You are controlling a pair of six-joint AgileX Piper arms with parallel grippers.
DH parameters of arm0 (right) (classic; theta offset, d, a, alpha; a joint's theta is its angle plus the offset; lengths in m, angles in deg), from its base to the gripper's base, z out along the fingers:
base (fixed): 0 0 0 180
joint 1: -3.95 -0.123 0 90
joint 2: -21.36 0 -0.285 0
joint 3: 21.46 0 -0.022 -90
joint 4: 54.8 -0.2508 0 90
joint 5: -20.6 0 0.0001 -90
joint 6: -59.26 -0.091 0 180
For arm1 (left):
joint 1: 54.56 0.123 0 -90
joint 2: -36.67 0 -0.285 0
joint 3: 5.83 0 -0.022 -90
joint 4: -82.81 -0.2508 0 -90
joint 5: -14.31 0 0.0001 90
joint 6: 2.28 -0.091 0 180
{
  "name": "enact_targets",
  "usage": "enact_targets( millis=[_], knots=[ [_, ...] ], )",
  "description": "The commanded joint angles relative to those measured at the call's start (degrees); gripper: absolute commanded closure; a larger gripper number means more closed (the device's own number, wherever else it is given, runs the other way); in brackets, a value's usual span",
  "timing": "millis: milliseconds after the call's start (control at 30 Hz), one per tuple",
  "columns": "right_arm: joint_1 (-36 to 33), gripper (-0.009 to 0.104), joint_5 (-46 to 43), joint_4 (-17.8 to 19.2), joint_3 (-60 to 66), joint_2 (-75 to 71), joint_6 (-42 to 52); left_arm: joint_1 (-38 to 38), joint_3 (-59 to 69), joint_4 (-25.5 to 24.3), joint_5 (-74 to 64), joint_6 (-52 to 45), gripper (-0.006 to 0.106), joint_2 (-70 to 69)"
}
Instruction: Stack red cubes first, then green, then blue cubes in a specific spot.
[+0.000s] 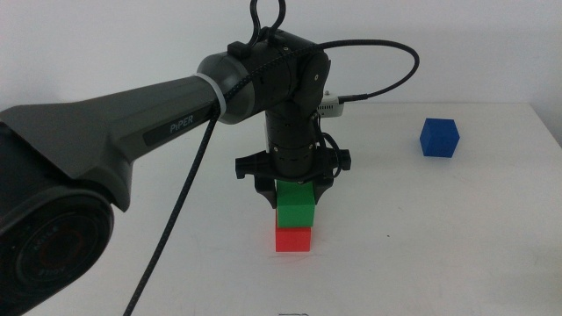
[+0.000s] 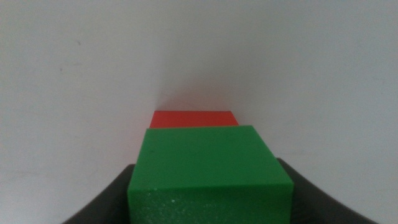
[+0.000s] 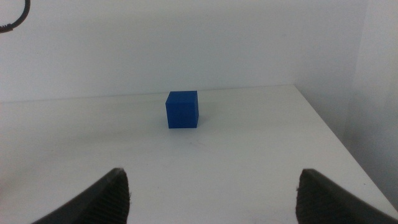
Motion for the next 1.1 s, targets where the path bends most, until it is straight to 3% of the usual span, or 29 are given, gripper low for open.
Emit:
enact_targets(
  millis=[0, 33, 667, 1067],
  knots=[
    [-0.1, 0.001, -4.6, 0.4, -1.3, -0.9, 0.5, -0.2, -1.6, 0.0, -4.6, 0.4, 0.052, -3.3],
    [-0.1, 0.001, -4.6, 0.4, -1.3, -0.9, 0.5, -0.2, -1.6, -0.3, -4.6, -0.5, 0.036, -3.3],
    [-0.1, 0.001, -4.6, 0.4, -1.3, -0.9, 0.5, -0.2, -1.6, 0.0, -4.7, -2.4, 0.010, -3.6],
    [-0.1, 0.001, -4.6, 0.4, -1.3, -0.9, 0.5, -0.1, -1.7, 2.2, -4.4, -9.7, 0.010, -14.4]
  ],
)
